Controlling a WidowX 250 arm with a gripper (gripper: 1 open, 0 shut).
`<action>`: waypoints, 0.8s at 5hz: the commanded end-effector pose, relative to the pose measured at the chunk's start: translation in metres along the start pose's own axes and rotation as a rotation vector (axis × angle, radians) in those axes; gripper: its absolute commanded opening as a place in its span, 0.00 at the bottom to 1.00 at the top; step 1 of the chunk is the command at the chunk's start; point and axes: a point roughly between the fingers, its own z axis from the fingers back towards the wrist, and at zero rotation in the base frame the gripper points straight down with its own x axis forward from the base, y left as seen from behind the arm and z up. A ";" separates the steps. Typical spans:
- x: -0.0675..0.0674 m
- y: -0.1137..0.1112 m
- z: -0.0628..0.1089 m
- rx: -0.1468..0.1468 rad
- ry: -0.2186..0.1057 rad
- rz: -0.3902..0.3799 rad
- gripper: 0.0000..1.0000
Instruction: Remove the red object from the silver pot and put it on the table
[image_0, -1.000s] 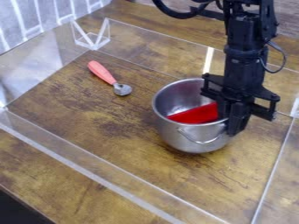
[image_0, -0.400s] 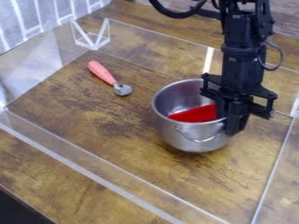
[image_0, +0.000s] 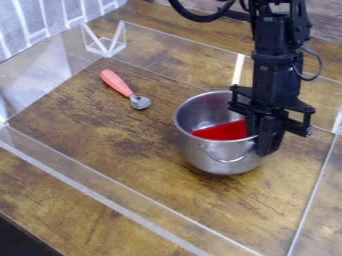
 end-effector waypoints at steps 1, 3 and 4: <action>0.003 0.004 0.012 -0.019 -0.032 -0.034 0.00; 0.003 0.002 0.012 -0.038 -0.017 -0.066 0.00; 0.002 0.002 0.012 -0.047 -0.011 -0.079 0.00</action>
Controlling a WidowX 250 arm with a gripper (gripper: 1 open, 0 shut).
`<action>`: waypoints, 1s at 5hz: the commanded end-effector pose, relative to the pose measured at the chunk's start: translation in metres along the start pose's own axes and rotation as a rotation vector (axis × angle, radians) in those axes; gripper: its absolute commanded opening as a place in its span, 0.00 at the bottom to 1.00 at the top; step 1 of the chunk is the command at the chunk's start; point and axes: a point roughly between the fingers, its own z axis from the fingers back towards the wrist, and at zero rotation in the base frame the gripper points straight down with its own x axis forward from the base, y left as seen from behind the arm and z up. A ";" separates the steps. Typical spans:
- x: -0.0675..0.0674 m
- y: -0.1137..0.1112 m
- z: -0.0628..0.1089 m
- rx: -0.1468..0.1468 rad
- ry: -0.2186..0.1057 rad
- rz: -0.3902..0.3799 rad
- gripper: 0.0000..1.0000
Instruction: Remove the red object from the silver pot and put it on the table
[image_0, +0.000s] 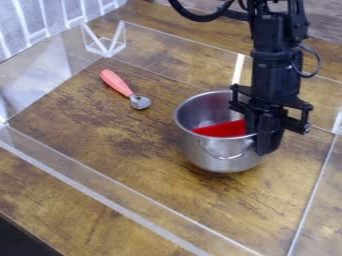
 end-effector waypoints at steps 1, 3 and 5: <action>0.002 -0.001 0.009 -0.017 -0.026 -0.048 0.00; -0.005 -0.003 0.021 -0.013 -0.029 -0.064 0.00; -0.016 -0.003 0.041 0.001 -0.041 -0.079 0.00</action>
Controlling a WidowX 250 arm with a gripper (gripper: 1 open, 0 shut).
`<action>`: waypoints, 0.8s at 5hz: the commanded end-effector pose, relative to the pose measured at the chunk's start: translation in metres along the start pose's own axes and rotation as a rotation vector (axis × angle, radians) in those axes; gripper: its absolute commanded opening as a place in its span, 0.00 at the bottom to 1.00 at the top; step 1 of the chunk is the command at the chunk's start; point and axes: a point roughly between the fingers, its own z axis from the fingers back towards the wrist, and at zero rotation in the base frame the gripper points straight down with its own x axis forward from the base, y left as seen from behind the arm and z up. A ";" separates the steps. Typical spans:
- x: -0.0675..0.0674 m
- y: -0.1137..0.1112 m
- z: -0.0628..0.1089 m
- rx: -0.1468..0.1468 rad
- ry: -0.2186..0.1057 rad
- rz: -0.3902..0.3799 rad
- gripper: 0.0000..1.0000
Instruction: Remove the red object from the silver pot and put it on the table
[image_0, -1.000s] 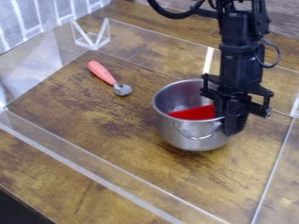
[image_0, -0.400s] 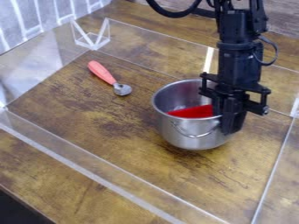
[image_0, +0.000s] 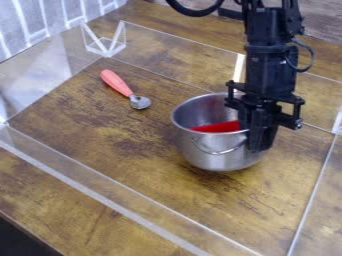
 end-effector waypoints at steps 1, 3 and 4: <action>-0.010 -0.004 0.042 0.026 -0.095 -0.025 0.00; -0.021 -0.004 0.060 0.037 -0.116 -0.034 0.00; -0.028 -0.004 0.071 0.043 -0.134 -0.031 0.00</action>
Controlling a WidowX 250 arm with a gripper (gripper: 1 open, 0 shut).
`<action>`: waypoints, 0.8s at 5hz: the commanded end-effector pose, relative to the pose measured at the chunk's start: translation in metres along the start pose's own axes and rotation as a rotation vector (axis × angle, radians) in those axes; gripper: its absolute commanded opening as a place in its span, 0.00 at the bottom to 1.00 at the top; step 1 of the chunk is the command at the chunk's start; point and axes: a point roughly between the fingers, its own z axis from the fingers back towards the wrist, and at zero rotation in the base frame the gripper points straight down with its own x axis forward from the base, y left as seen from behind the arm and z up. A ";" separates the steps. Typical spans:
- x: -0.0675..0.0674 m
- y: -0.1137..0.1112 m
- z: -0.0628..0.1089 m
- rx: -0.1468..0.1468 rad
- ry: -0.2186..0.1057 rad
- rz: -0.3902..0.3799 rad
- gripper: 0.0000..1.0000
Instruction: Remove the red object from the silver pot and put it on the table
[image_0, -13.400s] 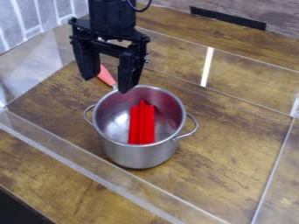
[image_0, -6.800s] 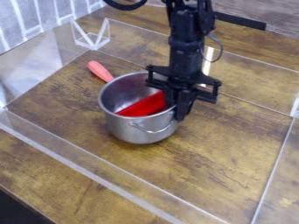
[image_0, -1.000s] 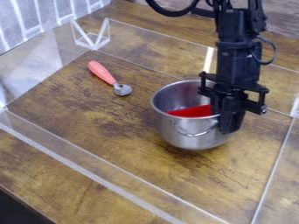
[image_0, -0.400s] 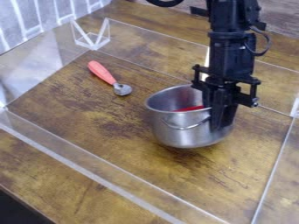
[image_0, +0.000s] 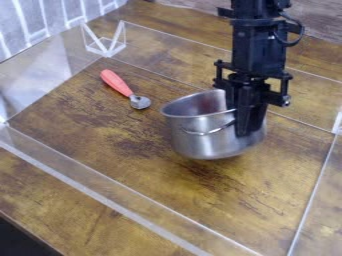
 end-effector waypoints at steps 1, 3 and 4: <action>-0.016 -0.001 0.041 0.020 -0.115 -0.007 0.00; -0.033 -0.002 0.045 -0.014 -0.147 -0.015 0.00; -0.038 -0.004 0.044 -0.029 -0.170 -0.018 0.00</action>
